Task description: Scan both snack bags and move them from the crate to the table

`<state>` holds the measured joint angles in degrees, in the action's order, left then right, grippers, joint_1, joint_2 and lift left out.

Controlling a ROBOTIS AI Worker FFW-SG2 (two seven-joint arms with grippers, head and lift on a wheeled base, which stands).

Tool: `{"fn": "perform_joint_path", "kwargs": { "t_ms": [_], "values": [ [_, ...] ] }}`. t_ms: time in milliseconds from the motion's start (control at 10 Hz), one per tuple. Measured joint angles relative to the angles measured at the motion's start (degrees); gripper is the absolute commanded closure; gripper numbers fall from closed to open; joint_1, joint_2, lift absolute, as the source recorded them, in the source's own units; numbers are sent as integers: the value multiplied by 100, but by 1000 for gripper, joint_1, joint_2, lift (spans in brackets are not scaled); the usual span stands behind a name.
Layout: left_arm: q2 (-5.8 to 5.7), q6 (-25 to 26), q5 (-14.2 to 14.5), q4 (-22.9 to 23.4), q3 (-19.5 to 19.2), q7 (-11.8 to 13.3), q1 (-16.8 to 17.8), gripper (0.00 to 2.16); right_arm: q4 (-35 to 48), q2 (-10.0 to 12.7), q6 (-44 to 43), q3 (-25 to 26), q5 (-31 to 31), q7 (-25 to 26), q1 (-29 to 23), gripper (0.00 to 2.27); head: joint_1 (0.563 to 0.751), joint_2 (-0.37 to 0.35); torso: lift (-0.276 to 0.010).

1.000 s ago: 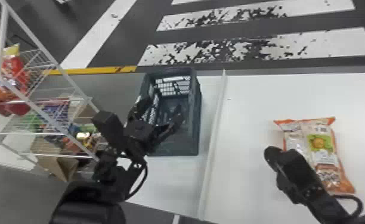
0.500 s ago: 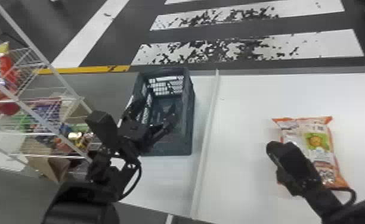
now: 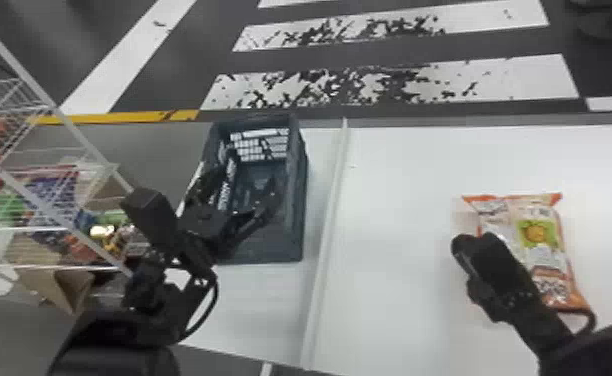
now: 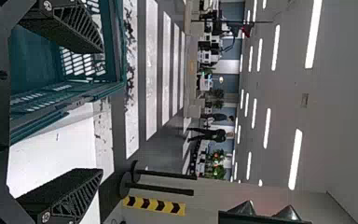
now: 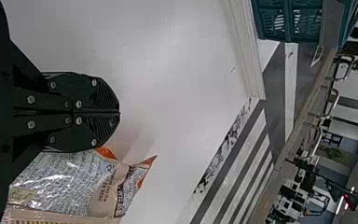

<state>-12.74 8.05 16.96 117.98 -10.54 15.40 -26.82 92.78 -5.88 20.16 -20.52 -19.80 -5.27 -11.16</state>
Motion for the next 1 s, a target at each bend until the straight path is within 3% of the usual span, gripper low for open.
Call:
{"fn": "perform_joint_path", "kwargs": {
  "t_ms": [1000],
  "values": [
    [26,0,0,-9,26,7,28,90,20,-317,-100,457,106,-41,-114,2250,695,165,-88]
  ]
}}
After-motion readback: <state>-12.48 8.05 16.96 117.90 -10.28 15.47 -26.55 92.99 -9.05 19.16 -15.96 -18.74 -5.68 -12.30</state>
